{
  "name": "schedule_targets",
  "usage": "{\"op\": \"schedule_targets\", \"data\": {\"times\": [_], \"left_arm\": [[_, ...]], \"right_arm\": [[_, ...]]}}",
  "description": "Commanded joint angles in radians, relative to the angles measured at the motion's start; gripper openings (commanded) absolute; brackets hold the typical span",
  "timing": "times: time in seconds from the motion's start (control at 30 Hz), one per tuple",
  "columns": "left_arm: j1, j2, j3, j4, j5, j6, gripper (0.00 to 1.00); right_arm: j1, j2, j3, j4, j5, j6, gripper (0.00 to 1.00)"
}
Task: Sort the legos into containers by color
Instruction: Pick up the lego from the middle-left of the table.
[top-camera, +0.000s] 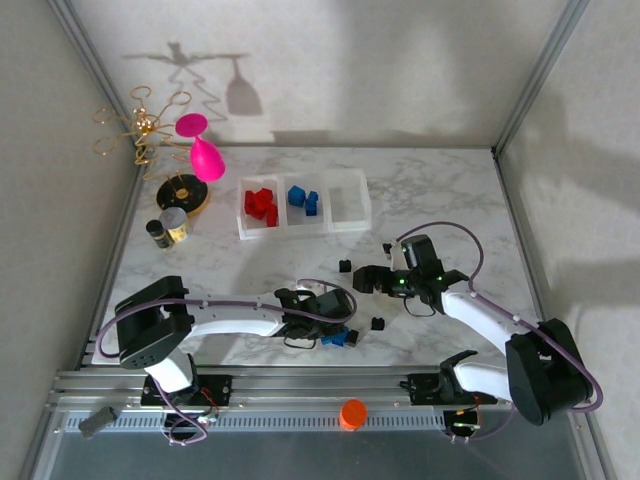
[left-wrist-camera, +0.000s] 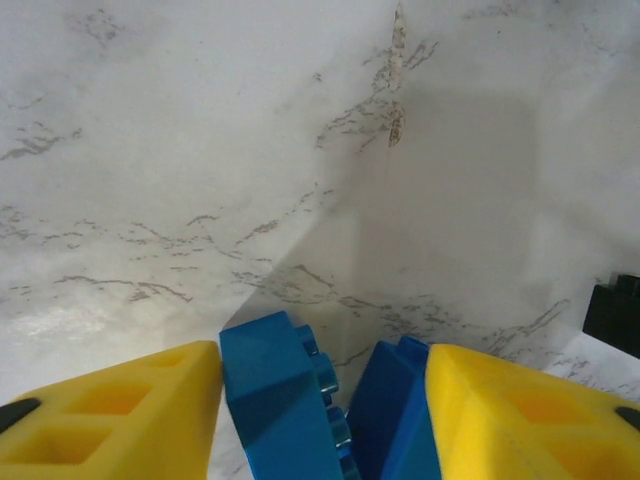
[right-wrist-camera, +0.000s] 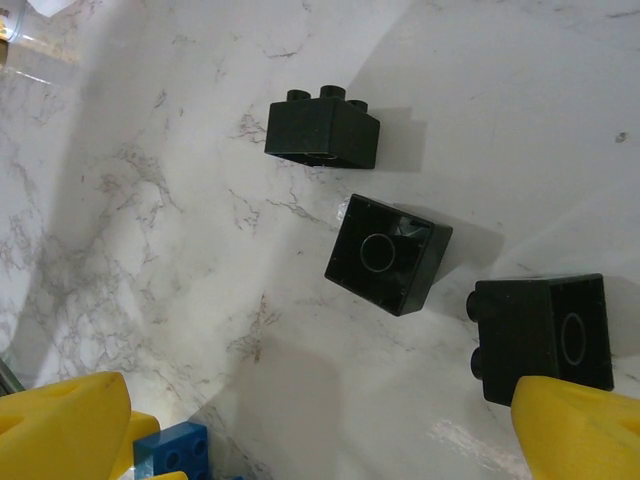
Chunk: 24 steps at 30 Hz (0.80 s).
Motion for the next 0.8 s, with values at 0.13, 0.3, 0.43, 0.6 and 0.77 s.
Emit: {"op": "schedule_targets", "data": {"times": [0.13,0.3,0.43,0.6,0.77], "left_arm": [[-0.009,0.024,-0.021,-0.075,-0.054,-0.087,0.48],[-0.011,0.013,-0.018,-0.1,-0.073,-0.074,0.44],[-0.01,0.029,-0.015,-0.094,-0.066,-0.056,0.41],[-0.009,0.028,-0.009,-0.097,-0.076,-0.046,0.34],[-0.006,0.009,0.007,-0.115,-0.106,-0.037,0.29]], "right_arm": [[0.0,-0.001,-0.027,-0.044,0.017,-0.008,0.99],[0.001,-0.001,-0.02,-0.045,0.017,-0.006,0.99],[-0.001,0.006,-0.013,-0.046,0.018,-0.004,0.99],[-0.001,0.005,-0.009,-0.044,0.015,-0.003,0.99],[0.0,-0.006,-0.008,-0.03,-0.014,-0.012,0.99]]}}
